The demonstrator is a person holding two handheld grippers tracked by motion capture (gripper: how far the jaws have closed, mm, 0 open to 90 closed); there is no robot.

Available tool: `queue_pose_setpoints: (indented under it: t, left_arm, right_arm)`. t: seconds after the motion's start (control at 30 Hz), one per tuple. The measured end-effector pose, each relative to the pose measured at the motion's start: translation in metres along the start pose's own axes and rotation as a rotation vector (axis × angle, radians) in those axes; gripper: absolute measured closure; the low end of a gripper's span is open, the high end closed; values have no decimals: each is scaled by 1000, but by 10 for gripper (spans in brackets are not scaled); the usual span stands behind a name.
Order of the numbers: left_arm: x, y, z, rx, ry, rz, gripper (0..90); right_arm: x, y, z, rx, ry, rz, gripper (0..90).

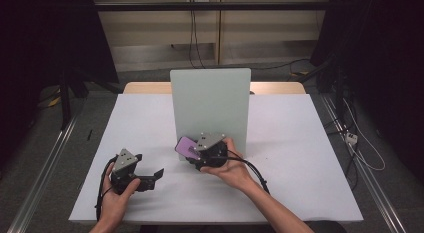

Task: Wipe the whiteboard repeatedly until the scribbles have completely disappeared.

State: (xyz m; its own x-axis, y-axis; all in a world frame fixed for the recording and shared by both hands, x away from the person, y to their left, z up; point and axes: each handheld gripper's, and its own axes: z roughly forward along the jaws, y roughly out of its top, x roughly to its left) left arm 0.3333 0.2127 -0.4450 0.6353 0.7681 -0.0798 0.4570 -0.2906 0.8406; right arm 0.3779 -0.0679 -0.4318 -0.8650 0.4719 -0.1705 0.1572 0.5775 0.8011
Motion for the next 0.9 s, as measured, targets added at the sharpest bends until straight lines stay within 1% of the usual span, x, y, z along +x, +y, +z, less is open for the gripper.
queue_pose_setpoints:
  t: [0.03,0.07,0.13,0.23,0.3,0.4,0.43,0.5,0.7,0.77,0.83,0.9]
  left_arm:
    - [1,0,0,3,-1,9,50]
    - [0,0,0,2,-1,3,49]
    - [1,0,-1,6,-5,13,49]
    - [1,1,-1,1,-5,14,49]
    - [1,0,-1,3,-4,10,49]
    - [2,0,-1,2,-2,9,50]
    - [1,0,-1,-5,-3,0,49]
    - [1,0,-2,1,-1,12,50]
    - [1,1,-1,4,-3,15,49]
    - [1,1,-1,3,-1,16,49]
    - [1,0,0,0,-4,7,50]
    - [1,0,-1,4,-4,10,49]
  right_arm:
    - [0,0,0,0,0,0,414]
    - [1,1,2,1,3,-2,415]
    - [3,3,6,3,11,-4,414]
    - [4,3,7,3,13,-12,415]
    - [2,3,5,1,16,0,415]
    - [0,3,1,-1,6,1,414]
    - [-2,3,0,-4,1,2,414]
    - [-5,4,-5,-16,-8,11,414]
    - [-16,14,-16,-44,-39,18,414]
    - [-17,17,-17,-56,-44,22,414]
    - [-15,18,-15,-55,-52,11,415]
    - [-12,18,-11,-50,-43,9,415]
